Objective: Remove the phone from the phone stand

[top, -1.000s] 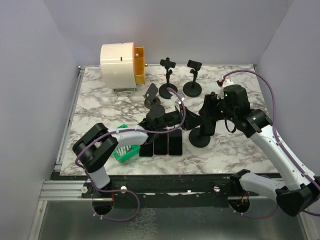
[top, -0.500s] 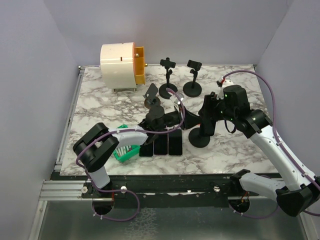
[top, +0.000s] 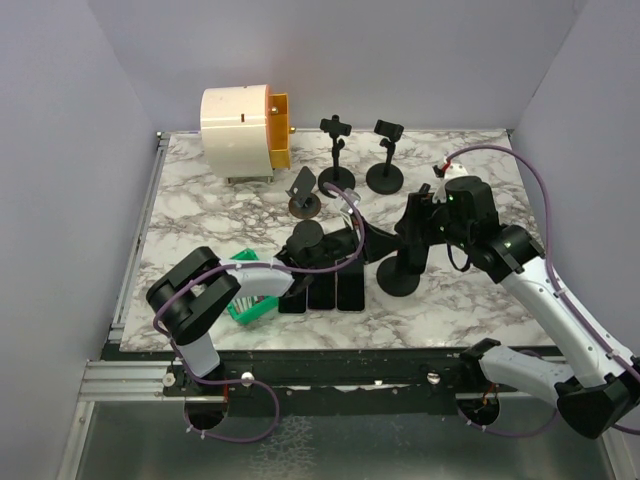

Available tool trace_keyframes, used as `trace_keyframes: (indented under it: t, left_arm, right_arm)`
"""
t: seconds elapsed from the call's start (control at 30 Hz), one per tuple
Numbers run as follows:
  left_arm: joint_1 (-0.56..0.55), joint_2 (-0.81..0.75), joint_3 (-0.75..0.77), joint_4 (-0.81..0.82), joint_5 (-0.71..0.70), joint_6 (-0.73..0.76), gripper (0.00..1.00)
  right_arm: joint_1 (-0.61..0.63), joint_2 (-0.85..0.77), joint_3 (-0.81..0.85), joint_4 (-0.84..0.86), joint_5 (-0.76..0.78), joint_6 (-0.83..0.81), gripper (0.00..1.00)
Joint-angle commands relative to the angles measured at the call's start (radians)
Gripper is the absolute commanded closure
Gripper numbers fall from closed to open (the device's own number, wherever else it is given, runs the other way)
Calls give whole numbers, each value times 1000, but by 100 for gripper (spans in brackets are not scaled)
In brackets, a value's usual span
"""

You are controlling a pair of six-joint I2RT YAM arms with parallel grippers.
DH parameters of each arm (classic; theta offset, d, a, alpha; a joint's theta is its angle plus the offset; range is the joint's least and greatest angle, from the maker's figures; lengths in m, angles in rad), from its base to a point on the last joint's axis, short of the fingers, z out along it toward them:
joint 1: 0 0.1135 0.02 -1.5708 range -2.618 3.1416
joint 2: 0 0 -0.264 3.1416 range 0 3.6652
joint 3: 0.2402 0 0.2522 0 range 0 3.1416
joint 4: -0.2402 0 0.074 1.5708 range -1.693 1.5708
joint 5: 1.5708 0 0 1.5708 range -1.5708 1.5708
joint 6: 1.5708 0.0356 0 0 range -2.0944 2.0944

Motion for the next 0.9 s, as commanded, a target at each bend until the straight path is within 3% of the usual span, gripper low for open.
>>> trace_keyframes:
  t: [0.0, 0.53, 0.87]
  left_arm:
    - [28, -14, -45, 67, -46, -34, 100]
    - [46, 27, -64, 185, -28, -145, 100]
    - [50, 54, -65, 232, -2, -191, 100]
  right_arm:
    - [-18, -35, -22, -17, 170, -15, 100]
    - [-19, -92, -61, -6, 171, -5, 100]
    - [-19, -156, -90, 73, 36, 37, 100]
